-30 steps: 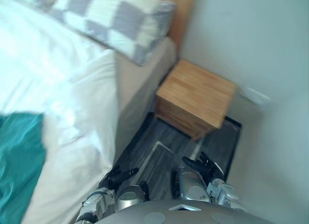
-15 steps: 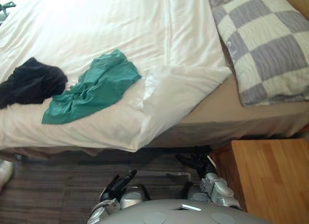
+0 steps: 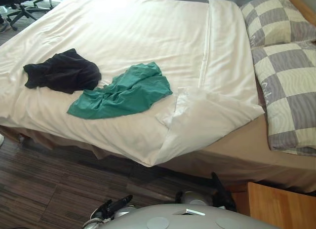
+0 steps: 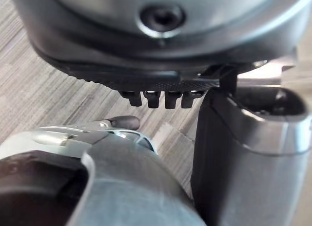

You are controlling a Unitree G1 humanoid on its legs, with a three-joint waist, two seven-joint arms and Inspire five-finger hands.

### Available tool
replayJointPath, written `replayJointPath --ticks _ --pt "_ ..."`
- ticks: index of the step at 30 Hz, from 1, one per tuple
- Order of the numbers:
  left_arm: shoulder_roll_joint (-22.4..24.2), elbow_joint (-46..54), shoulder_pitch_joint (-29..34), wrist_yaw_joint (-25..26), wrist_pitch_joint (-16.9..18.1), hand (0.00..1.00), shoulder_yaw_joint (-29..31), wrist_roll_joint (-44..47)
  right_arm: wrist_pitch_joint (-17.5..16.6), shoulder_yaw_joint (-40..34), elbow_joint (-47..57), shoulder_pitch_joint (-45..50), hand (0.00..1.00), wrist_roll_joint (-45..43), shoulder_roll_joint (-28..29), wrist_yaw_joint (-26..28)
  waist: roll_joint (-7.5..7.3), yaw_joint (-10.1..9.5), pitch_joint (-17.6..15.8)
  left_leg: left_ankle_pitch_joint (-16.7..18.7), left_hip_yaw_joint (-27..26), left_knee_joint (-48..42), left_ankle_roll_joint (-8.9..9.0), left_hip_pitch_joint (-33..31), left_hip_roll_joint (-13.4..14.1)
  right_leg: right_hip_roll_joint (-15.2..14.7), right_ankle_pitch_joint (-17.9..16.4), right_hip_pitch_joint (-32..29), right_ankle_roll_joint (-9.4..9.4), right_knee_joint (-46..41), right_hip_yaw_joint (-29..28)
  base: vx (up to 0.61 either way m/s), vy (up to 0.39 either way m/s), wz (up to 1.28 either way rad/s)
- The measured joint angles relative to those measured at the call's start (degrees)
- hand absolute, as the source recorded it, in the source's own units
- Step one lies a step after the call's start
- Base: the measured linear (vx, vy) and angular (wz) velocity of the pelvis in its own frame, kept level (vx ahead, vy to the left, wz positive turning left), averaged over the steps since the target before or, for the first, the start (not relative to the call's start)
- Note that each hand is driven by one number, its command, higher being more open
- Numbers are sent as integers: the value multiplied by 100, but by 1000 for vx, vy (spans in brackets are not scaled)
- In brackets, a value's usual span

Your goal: Tidy up the quilt and then pick up the clothes from the bed and put them into the laundry hamper

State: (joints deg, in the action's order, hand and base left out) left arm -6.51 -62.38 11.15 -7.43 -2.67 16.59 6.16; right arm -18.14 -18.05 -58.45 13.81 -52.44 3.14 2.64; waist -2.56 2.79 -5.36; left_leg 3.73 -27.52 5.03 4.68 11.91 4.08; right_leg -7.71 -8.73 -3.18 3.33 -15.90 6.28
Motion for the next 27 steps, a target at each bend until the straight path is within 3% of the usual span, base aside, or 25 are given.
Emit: replayJointPath --ticks 4,6,8,13,17,18,22,27 --pt "10 164 -54 57 -48 100 0 -2 147 -722 62 100 100 -516 -10 -864 -20 6 139 -7 -92 -14 13 93 44 24 322 530 67 652 364 84 17 27" --pt "5 247 -192 52 -166 100 4 -2 146 -1100 365 75 100 -692 -16 -1354 -28 -112 170 -8 -107 -17 14 42 74 58 540 551 95 826 471 1 52 10" --pt "-6 340 -236 -29 -260 100 22 6 143 -1552 811 51 100 -600 -79 -1761 -45 -92 178 -8 -139 -17 14 41 87 77 699 580 138 913 473 -64 84 -3" --pt "43 465 -194 -231 -251 100 191 -4 118 -2508 2059 -27 100 327 -646 -2303 -183 23 241 49 -381 5 57 11 86 110 786 569 138 1079 420 -99 45 -13" --pt "-39 590 15 -160 -278 100 -20 9 127 -2321 4105 -92 100 1720 -1297 -2465 -202 152 255 81 -779 7 85 17 58 201 732 446 70 1293 -31 -120 -33 -61" --pt "-59 591 60 -97 -313 100 -150 26 175 -2147 4730 -172 100 2241 -1592 -2456 -170 273 239 68 -829 8 98 13 77 245 733 401 69 1298 -111 -86 -65 -37" --pt "-195 562 181 -16 -378 100 -591 38 742 -1673 5812 -589 100 3561 -2193 -2143 -87 488 263 11 -843 6 87 59 151 367 724 412 44 1294 -223 -46 -47 -11" --pt "-245 553 321 51 -374 100 -818 5 1825 -711 5916 -902 100 4167 -2449 -1574 -14 440 272 -9 -733 -14 78 35 109 412 732 410 33 1289 -237 6 -1 3"
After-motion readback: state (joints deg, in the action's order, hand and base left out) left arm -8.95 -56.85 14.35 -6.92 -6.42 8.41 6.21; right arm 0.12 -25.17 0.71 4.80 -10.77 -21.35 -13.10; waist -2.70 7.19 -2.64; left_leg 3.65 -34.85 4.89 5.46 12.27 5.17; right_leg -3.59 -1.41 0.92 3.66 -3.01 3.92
